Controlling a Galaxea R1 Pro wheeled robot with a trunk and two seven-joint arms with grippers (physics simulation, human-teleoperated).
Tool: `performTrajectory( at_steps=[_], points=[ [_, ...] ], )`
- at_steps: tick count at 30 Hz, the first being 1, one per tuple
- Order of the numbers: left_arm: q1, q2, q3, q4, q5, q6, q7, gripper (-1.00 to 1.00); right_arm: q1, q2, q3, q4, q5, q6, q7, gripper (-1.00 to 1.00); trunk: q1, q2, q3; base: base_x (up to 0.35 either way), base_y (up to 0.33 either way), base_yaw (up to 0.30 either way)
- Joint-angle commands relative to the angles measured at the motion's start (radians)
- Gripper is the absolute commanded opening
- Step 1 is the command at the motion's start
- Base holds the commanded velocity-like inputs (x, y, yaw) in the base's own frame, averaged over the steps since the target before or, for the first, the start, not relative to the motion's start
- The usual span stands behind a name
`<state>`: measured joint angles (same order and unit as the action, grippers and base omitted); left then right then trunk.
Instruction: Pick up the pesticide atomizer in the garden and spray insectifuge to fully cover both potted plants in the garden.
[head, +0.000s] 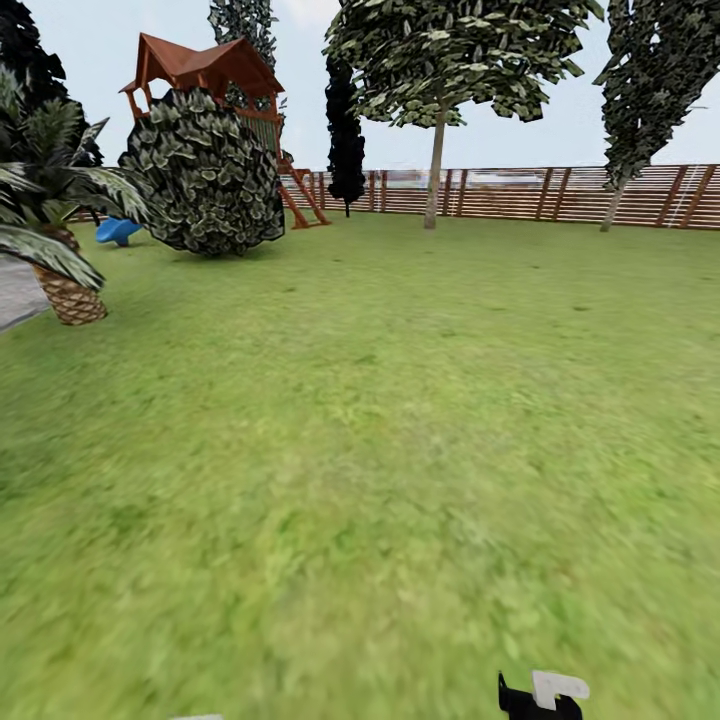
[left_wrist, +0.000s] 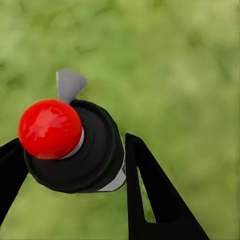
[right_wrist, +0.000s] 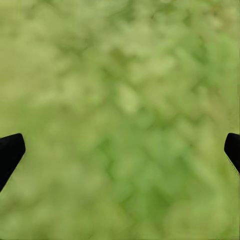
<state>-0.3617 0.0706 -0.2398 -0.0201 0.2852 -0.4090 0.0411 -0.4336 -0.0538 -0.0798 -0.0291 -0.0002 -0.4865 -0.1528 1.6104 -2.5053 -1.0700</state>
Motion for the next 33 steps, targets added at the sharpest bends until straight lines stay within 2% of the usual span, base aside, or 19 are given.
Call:
performTrajectory(
  at_steps=[1,33],
  points=[
    [0.000,0.000,-0.009,0.000,0.005,-0.002,0.004,-1.00,-0.001,0.000,-0.007,0.001,0.000,-0.004,0.003,1.00,0.000,0.000,-0.001,0.337,0.000,0.000],
    [0.000,0.000,-0.009,0.000,0.005,-0.003,0.004,-1.00,-0.001,0.000,-0.007,0.001,0.000,-0.004,0.003,1.00,0.000,0.000,-0.001,0.337,0.000,0.000]
  ],
)
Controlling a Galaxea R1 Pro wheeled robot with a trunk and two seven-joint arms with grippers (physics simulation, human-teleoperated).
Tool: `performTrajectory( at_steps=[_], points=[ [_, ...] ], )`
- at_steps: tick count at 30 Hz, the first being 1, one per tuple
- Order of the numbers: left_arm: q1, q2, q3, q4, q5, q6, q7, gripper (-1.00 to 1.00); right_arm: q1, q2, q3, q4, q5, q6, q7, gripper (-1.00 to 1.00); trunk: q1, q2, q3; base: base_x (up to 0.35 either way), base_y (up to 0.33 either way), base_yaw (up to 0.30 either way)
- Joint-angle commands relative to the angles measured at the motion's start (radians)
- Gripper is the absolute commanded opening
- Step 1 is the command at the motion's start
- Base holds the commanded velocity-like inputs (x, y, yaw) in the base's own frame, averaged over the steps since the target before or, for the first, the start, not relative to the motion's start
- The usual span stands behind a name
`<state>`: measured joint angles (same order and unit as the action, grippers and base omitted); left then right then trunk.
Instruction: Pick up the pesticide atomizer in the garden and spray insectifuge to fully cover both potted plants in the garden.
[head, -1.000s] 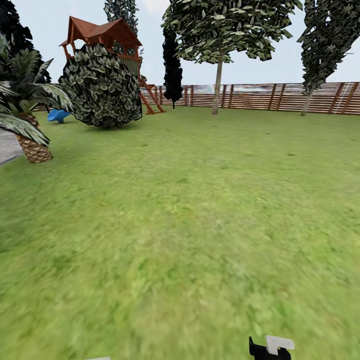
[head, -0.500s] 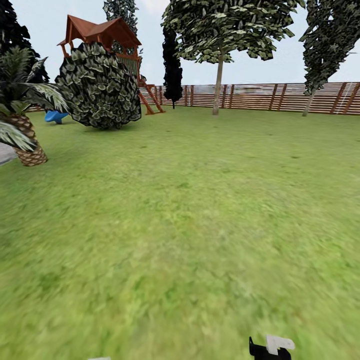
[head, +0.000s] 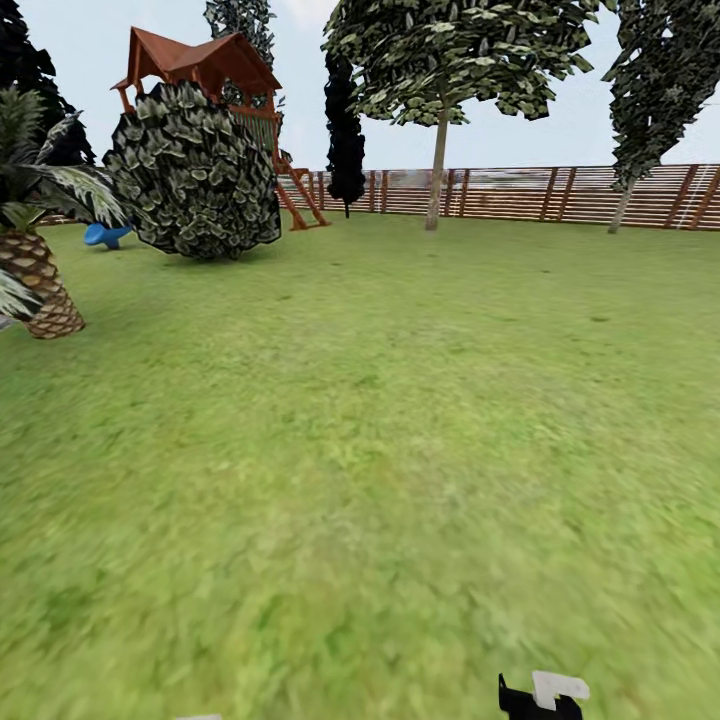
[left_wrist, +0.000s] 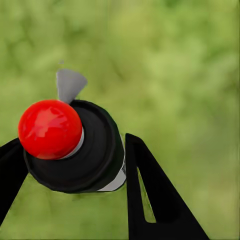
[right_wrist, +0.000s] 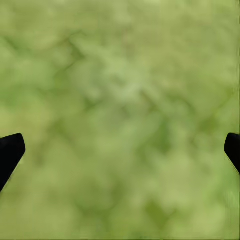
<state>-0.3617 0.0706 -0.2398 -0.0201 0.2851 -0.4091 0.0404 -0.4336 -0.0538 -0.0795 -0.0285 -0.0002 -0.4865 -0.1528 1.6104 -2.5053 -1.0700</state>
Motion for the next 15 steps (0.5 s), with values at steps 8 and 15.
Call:
performTrajectory(
  at_steps=[8,15],
  points=[
    [0.000,0.000,-0.009,0.000,0.005,-0.002,0.004,-1.00,-0.001,0.000,-0.008,0.001,0.000,-0.004,0.003,1.00,0.000,0.000,-0.001,0.337,0.000,0.000],
    [0.000,0.000,-0.009,0.000,0.005,-0.002,0.004,-1.00,-0.001,0.000,-0.007,0.001,0.000,-0.004,0.003,1.00,0.000,0.000,-0.001,0.337,0.000,0.000]
  ],
)
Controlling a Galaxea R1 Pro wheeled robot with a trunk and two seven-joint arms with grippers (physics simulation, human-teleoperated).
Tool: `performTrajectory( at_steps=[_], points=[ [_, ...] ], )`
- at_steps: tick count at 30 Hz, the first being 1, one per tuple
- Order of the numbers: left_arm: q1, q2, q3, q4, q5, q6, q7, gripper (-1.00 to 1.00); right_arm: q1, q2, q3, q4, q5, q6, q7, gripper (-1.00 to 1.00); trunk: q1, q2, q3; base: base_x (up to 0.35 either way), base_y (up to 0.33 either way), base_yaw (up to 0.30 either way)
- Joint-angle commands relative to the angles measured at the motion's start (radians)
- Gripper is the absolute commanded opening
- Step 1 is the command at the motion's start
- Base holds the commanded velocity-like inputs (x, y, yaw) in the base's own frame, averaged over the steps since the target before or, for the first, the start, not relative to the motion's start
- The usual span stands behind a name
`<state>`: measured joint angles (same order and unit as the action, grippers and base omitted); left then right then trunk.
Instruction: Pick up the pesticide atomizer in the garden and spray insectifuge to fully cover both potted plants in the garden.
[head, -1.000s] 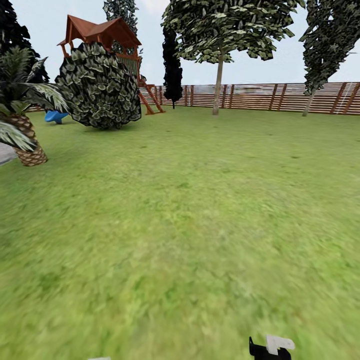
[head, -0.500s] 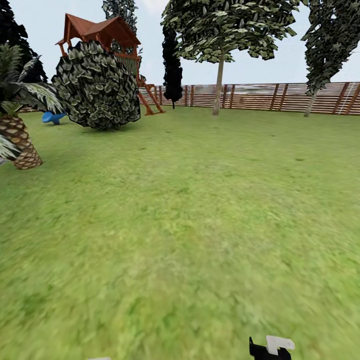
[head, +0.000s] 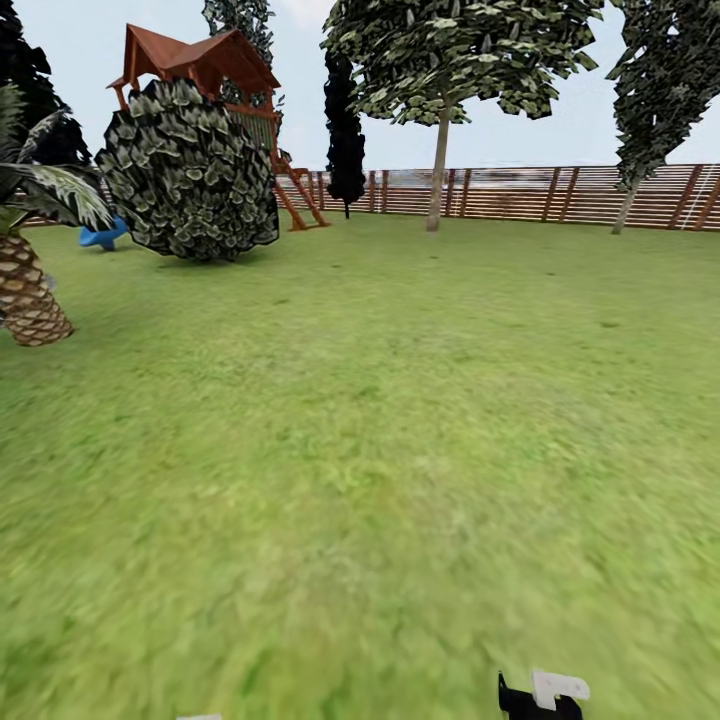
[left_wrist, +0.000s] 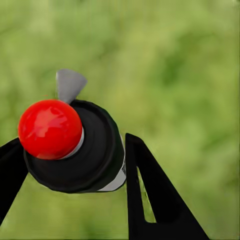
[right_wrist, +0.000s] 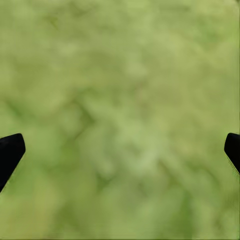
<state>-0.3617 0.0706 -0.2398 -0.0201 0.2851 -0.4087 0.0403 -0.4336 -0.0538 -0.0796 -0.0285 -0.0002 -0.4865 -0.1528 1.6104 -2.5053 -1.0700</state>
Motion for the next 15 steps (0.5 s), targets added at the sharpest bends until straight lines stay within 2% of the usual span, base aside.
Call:
performTrajectory(
  at_steps=[1,15],
  points=[
    [0.000,0.000,-0.009,0.000,0.005,-0.002,0.005,-1.00,-0.001,0.000,-0.007,0.001,0.000,-0.004,0.003,1.00,0.000,0.000,-0.001,0.337,0.000,0.000],
    [0.000,0.000,-0.009,0.000,0.005,-0.002,0.005,-1.00,-0.001,0.000,-0.007,0.001,0.000,-0.004,0.003,1.00,0.000,0.000,-0.001,0.337,0.000,0.000]
  ],
)
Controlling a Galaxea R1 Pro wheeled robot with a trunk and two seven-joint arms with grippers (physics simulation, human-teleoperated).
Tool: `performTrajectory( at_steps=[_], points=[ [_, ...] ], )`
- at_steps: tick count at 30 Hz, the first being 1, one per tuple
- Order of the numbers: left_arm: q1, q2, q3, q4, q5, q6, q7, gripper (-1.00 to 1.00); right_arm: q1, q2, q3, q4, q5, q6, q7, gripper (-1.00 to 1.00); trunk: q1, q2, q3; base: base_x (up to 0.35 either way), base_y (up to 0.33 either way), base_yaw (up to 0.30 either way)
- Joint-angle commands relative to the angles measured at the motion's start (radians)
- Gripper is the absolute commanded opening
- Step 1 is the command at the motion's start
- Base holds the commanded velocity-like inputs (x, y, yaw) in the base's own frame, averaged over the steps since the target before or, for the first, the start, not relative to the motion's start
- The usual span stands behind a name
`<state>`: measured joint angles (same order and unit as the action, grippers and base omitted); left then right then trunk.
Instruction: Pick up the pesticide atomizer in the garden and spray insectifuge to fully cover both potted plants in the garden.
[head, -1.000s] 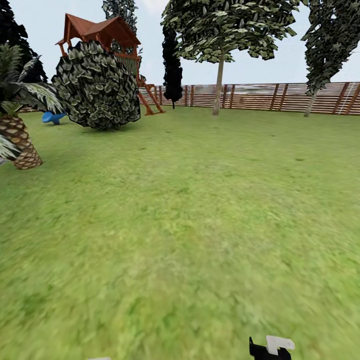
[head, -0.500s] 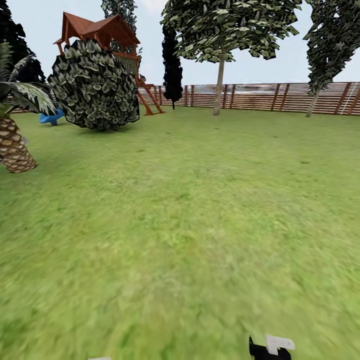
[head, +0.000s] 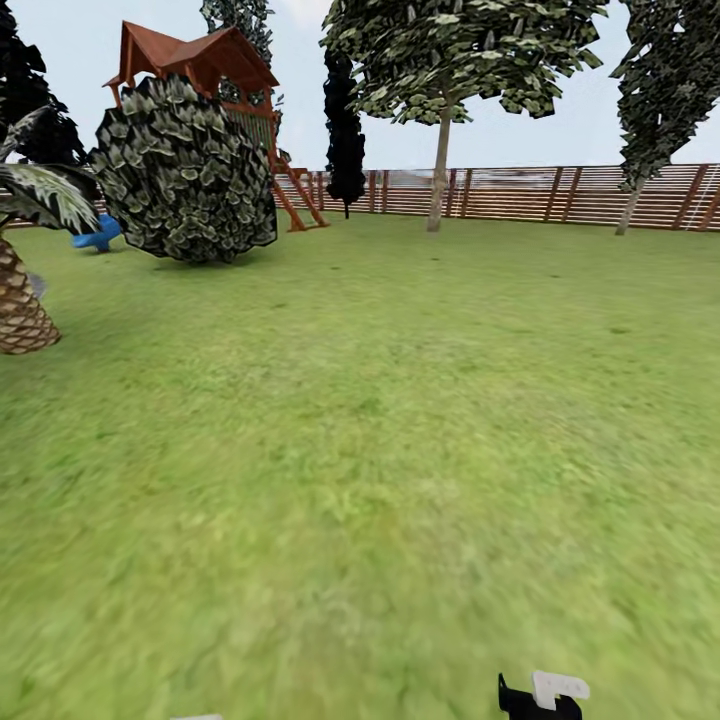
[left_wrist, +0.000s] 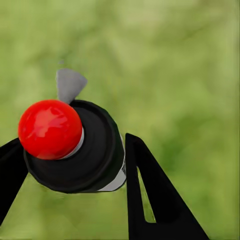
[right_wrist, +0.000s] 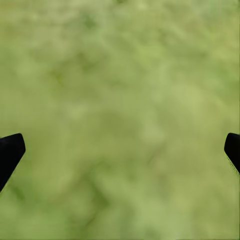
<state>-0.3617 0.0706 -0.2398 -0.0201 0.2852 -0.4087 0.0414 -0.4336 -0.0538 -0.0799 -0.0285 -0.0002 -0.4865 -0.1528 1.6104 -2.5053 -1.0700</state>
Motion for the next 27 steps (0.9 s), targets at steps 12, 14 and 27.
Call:
performTrajectory(
  at_steps=[12,14,27],
  points=[
    [0.000,0.000,-0.009,0.000,0.005,-0.003,0.004,-1.00,-0.001,0.000,-0.007,0.001,0.000,-0.004,0.003,1.00,0.000,0.000,-0.001,0.337,0.000,0.000],
    [0.000,0.000,-0.009,0.000,0.005,-0.003,0.004,-1.00,-0.001,0.000,-0.007,0.001,0.000,-0.004,0.003,1.00,0.000,0.000,-0.001,0.337,0.000,0.000],
    [0.000,0.000,-0.009,0.000,0.005,-0.003,0.005,-1.00,-0.001,-0.007,-0.008,0.000,0.001,-0.004,0.002,1.00,0.000,0.000,-0.001,0.337,0.000,0.000]
  ],
)
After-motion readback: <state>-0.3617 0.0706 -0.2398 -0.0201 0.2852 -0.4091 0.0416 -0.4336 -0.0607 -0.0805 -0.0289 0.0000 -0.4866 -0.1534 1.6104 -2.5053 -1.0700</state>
